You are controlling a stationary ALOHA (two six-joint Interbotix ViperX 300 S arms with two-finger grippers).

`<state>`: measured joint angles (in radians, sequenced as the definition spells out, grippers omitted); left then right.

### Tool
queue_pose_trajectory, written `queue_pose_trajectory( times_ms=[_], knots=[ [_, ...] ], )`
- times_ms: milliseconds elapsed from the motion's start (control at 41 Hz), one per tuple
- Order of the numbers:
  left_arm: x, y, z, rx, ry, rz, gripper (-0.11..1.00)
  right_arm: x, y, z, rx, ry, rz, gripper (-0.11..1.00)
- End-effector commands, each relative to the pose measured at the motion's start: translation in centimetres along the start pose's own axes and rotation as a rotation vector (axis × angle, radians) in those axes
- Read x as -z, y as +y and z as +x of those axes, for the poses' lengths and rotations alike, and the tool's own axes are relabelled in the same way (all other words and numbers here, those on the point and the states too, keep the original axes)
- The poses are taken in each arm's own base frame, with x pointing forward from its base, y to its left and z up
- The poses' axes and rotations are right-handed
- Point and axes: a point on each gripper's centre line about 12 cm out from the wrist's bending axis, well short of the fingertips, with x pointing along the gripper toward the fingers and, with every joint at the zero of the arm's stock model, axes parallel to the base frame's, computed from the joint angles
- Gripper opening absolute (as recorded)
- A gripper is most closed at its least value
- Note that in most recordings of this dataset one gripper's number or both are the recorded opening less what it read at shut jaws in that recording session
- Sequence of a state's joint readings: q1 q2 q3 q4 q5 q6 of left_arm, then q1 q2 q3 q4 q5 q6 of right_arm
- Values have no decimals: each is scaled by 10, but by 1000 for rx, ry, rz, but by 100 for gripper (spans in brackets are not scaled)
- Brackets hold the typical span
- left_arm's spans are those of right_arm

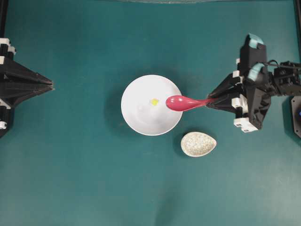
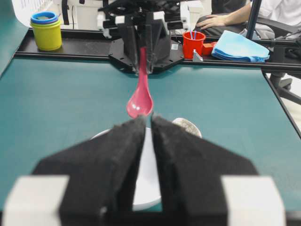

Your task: Scoop the yellow hexagonal prism block from the bowl with a spoon using the right arm.

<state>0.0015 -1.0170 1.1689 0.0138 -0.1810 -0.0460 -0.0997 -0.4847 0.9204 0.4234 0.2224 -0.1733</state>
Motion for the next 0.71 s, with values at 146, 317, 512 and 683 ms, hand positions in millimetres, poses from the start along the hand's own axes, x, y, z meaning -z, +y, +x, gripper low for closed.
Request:
queue_pose_trajectory(
  times_ms=[146, 317, 512, 683],
  knots=[
    [-12, 0, 3, 0, -31, -1, 14, -27, -2, 2, -6, 82, 27, 24],
    [-11, 0, 2, -1, -28, -1, 14, -38, -5, 14, -10, 182, 39, 24],
    [-11, 0, 3, -1, -23, -1, 14, -49, -8, 32, -21, 319, 59, 24],
    [-11, 0, 3, -1, -23, -1, 14, -59, -15, 46, -16, 419, 80, 24]
  ],
)
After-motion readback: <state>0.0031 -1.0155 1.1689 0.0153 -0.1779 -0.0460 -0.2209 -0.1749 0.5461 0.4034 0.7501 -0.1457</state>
